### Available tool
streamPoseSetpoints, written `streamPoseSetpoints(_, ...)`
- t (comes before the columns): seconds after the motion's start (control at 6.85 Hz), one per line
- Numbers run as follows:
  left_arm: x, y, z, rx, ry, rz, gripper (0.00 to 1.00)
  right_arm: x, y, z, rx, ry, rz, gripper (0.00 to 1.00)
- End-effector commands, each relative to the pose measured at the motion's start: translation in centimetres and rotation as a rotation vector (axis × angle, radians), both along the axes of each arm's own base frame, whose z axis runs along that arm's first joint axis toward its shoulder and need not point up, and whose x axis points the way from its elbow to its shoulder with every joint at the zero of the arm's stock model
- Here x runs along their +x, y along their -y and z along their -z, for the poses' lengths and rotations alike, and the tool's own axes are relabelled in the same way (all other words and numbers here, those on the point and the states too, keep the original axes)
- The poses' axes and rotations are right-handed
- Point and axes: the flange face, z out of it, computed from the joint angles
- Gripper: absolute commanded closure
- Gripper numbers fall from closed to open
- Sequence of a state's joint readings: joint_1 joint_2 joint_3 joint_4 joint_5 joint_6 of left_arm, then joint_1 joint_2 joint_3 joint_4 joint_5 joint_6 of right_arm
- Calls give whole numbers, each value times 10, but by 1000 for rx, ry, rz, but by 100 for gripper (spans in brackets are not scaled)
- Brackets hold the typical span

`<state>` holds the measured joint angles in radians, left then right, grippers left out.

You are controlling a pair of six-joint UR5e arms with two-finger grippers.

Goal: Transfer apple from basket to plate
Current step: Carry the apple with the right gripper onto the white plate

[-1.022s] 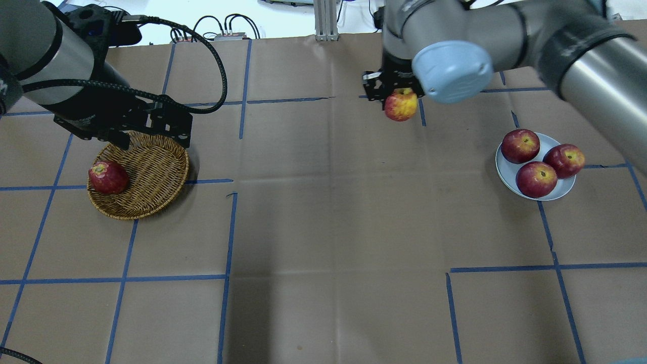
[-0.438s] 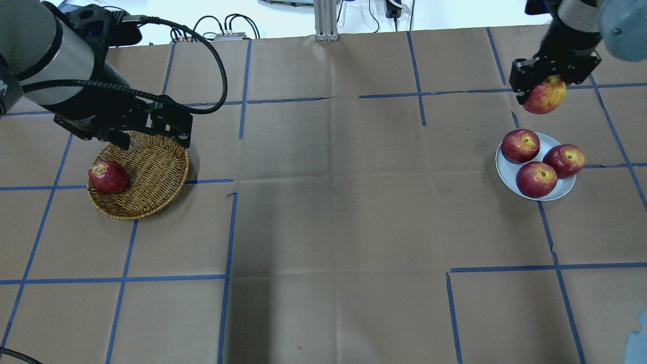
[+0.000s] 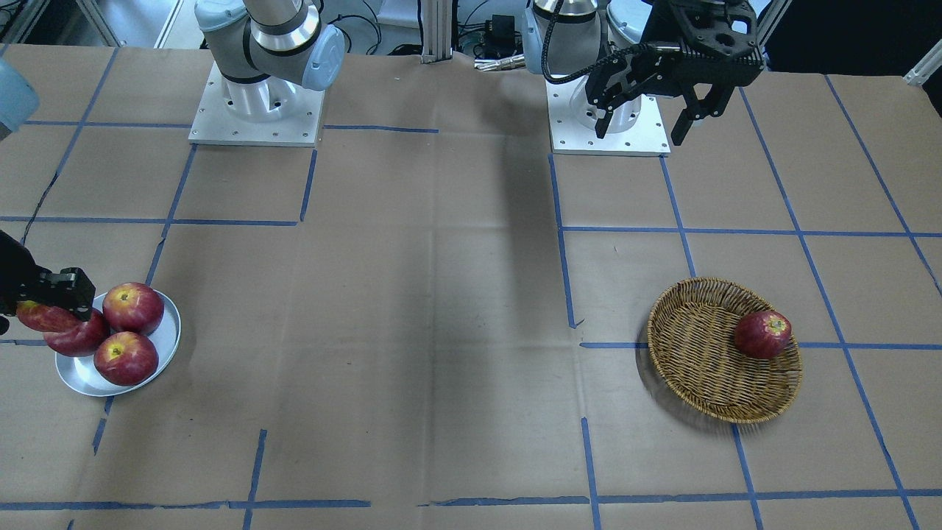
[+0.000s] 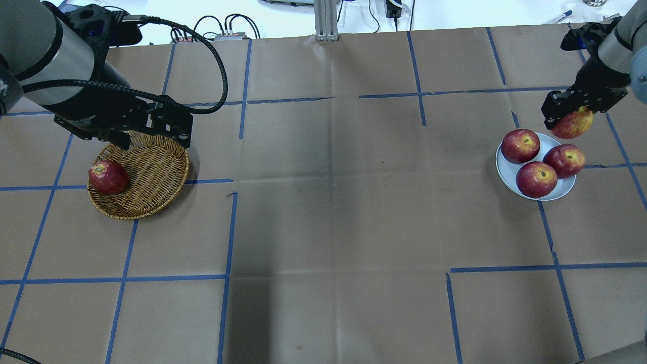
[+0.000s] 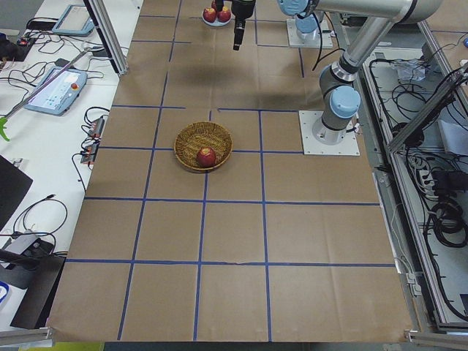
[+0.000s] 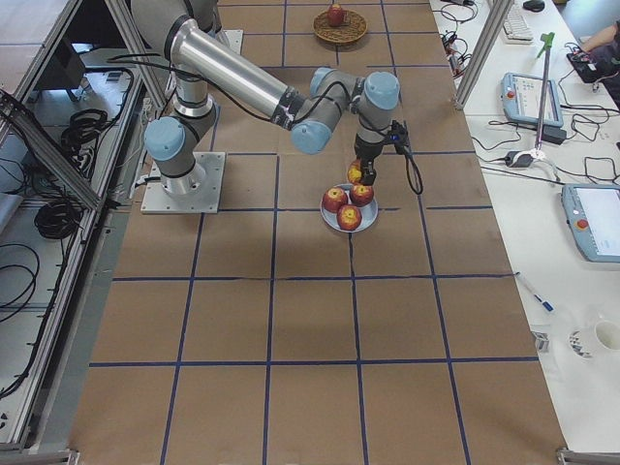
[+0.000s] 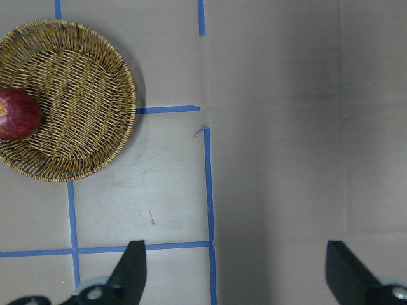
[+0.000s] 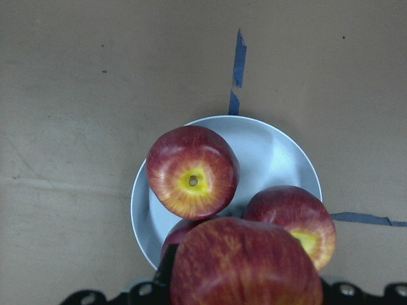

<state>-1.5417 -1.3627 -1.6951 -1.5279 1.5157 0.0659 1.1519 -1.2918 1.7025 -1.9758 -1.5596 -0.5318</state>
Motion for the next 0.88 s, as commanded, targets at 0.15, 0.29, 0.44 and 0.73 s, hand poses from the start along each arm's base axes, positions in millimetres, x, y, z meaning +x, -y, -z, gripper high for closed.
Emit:
streamPoseSetpoints(0.15,0,0,1,2,-3,-1,1,-5,1,58,51,23,-1,65)
streamPoseSetpoints(0.29,0,0,0,1,-3,-1,1,-6,-1,61,57,22,-1,64)
streamPoseSetpoints(0.44,0,0,0,1,-5,-1,1,-6,-1,60,56,18,1,60)
streamPoseSetpoints(0.73,1,0,0,1,-6,-2,1,-8,0,55,56,7,0,0)
